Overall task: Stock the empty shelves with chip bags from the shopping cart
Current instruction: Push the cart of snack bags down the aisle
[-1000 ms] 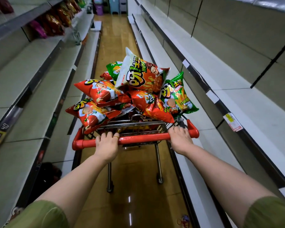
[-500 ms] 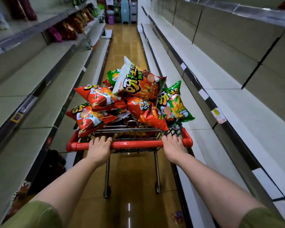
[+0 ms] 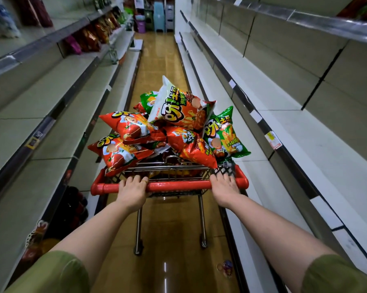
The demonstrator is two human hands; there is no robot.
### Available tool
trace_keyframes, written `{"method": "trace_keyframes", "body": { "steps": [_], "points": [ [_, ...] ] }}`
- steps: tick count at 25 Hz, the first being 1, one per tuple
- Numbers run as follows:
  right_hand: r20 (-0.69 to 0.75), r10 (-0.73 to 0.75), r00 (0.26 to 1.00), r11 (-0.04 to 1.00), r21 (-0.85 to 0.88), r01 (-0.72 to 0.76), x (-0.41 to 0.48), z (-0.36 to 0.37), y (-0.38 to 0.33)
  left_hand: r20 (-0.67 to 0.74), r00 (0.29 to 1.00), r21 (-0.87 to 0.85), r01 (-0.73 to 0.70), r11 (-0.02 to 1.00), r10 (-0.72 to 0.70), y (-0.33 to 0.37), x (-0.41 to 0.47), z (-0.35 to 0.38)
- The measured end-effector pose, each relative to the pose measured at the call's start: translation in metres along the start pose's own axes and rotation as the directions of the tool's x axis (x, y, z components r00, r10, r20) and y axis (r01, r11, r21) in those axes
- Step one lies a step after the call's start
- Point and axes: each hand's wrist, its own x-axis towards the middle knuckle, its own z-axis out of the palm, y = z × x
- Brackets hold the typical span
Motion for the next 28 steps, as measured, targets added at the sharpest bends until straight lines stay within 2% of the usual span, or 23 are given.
{"method": "trace_keyframes", "body": {
  "steps": [6, 12, 28],
  "points": [
    [-0.007, 0.021, 1.000, 1.000, -0.005, -0.021, -0.010, 0.005, -0.003, -0.005, 1.000, 0.006, 0.004, 1.000, -0.004, 0.001, -0.013, 0.001],
    [-0.028, -0.026, 0.999, 1.000, -0.005, 0.026, -0.036, 0.015, 0.002, -0.015, 1.000, 0.011, 0.017, 1.000, -0.017, 0.004, -0.038, 0.009],
    [-0.053, 0.000, 0.999, 1.000, 0.014, 0.001, -0.144, 0.037, -0.008, 0.007, 1.000, 0.010, -0.005, 1.000, 0.005, 0.018, -0.146, 0.020]
  ]
}}
